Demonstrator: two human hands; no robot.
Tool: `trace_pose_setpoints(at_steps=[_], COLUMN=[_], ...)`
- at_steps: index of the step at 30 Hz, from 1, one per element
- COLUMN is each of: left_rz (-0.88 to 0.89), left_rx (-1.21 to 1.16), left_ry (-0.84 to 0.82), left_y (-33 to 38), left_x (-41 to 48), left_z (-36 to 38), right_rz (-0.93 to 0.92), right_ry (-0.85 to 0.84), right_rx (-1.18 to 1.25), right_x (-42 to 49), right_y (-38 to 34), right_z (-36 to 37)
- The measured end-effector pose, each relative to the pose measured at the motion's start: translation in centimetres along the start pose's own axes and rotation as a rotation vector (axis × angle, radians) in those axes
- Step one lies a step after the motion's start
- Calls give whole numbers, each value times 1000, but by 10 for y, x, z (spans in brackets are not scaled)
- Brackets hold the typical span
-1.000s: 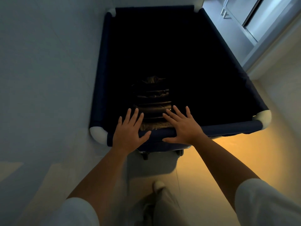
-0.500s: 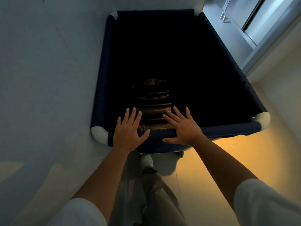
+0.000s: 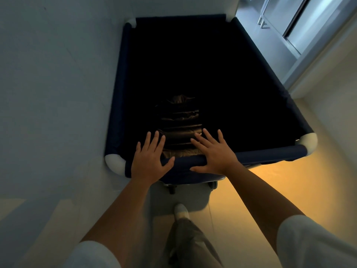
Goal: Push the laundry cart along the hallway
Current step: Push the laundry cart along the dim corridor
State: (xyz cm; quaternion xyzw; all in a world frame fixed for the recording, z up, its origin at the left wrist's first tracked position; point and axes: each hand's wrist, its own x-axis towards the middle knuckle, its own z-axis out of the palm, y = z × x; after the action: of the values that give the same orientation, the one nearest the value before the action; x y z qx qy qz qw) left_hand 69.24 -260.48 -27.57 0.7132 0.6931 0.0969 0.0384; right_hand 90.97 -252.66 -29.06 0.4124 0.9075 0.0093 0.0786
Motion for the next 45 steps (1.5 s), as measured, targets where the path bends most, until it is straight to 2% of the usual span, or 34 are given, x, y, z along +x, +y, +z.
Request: trace_pose_setpoints(at_steps=[9,18,45], left_rz=[25,174,155], left_rx=[52,135,155], left_ry=[-6,-124,-108], left_y=[13,82,82], left_x=[0,29,33], left_z=[2,28,33], right_rz=[18,234,249], right_ry=[29,9,47], right_rx=[55,96,87], right_x=[-16,-65,-62], right_y=[7,77,74], right_z=[-3,4,7])
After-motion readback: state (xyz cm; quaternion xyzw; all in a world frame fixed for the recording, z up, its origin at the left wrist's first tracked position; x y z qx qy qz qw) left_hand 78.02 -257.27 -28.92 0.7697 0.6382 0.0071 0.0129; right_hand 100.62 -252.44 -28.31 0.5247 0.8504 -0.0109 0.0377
